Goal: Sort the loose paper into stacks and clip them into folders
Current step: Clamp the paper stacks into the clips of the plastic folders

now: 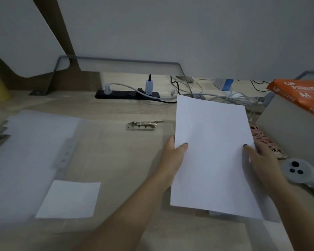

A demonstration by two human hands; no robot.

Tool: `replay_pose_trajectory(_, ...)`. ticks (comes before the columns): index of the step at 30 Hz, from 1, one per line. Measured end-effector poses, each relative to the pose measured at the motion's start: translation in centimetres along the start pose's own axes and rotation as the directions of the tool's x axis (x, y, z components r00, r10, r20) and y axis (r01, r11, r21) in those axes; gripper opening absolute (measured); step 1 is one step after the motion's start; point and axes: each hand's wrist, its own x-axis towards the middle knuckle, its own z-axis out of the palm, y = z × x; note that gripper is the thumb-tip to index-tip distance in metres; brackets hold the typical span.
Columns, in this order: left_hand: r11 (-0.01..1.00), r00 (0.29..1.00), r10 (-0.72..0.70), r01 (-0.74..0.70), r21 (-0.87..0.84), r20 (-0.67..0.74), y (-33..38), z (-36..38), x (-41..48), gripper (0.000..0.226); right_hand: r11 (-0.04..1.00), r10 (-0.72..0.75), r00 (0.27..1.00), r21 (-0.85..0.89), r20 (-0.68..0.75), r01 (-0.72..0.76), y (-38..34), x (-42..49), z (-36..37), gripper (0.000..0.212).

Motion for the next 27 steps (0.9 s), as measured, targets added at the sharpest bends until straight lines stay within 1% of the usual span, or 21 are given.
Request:
replay_pose_trajectory(2, 0.997, 0.998, 0.055, -0.052, 0.064, -0.037, 0.4, -2.3, -0.7, 0.027, 0.995, 0.019, 0.999, 0.097, -0.03, -0.016, -1.2, -0.3, 1.2, 0.03)
replay_pose_trajectory(4, 0.991, 0.992, 0.085, -0.074, 0.115, -0.092, 0.4, -4.8, -1.3, 0.023, 0.986, 0.027, 0.999, 0.164, -0.034, -0.021, -2.4, -0.9, 3.0, 0.025)
replay_pose_trajectory(6, 0.983, 0.978, 0.102, -0.072, 0.17, -0.18, 0.2, -7.7, -2.2, 0.021, 0.978, 0.035, 0.999, 0.206, 0.031, -0.041, -3.5, -1.9, 5.4, 0.025)
replay_pose_trajectory(8, 0.972, 0.959, 0.115, -0.054, 0.23, -0.258, -0.3, -10.2, -2.9, 0.025, 0.97, 0.044, 0.995, 0.235, 0.095, -0.065, -4.2, -3.0, 7.8, 0.021)
replay_pose_trajectory(10, 0.963, 0.942, 0.108, -0.019, 0.271, -0.317, -1.0, -12.3, -3.5, 0.028, 0.972, 0.058, 0.985, 0.217, 0.16, -0.092, -4.5, -4.0, 9.9, 0.016)
replay_pose_trajectory(12, 0.952, 0.932, 0.072, 0.042, 0.304, -0.355, -1.8, -13.9, -3.9, 0.03, 0.976, 0.085, 0.972, 0.178, 0.221, -0.126, -4.3, -4.8, 11.6, 0.011)
replay_pose_trajectory(14, 0.93, 0.936, 0.012, 0.119, 0.349, -0.352, -2.3, -15.0, -4.0, 0.027, 0.983, 0.117, 0.958, 0.104, 0.261, -0.149, -3.8, -5.4, 12.6, 0.011)
replay_pose_trajectory(16, 0.899, 0.947, -0.048, 0.18, 0.399, -0.318, -2.4, -16.1, -4.1, 0.02, 0.986, 0.136, 0.953, 0.056, 0.271, -0.157, -3.5, -5.7, 13.3, 0.013)
replay_pose_trajectory(18, 0.864, 0.953, -0.058, 0.198, 0.463, -0.299, -2.4, -17.0, -3.9, 0.014, 0.988, 0.137, 0.954, 0.031, 0.268, -0.151, -3.5, -5.6, 13.4, 0.013)
replay_pose_trajectory(19, 0.848, 0.955, -0.042, 0.189, 0.495, -0.293, -2.5, -17.5, -3.7, 0.018, 0.989, 0.138, 0.953, 0.02, 0.268, -0.149, -3.6, -5.6, 13.4, 0.013)
replay_pose_trajectory(20, 0.836, 0.958, -0.025, 0.177, 0.52, -0.287, -2.5, -17.8, -3.5, 0.028, 0.989, 0.14, 0.954, 0.01, 0.266, -0.148, -3.6, -5.5, 13.4, 0.012)
replay_pose_trajectory(21, 0.832, 0.96, -0.023, 0.173, 0.527, -0.278, -2.5, -18.1, -3.4, 0.036, 0.989, 0.143, 0.953, 0.009, 0.266, -0.151, -3.6, -5.5, 13.4, 0.012)
replay_pose_trajectory(22, 0.838, 0.963, -0.038, 0.177, 0.516, -0.268, -2.6, -18.3, -3.2, 0.039, 0.987, 0.148, 0.953, 0.017, 0.266, -0.158, -3.5, -5.5, 13.4, 0.012)
replay_pose_trajectory(25, 0.865, 0.963, -0.086, 0.199, 0.461, -0.255, -2.9, -19.0, -2.5, 0.036, 0.976, 0.169, 0.951, 0.092, 0.259, -0.198, -3.6, -5.8, 13.6, 0.012)
replay_pose_trajectory(27, 0.868, 0.959, -0.091, 0.208, 0.452, -0.268, -3.0, -19.4, -2.1, 0.032, 0.966, 0.192, 0.947, 0.12, 0.258, -0.229, -3.9, -5.9, 13.5, 0.012)
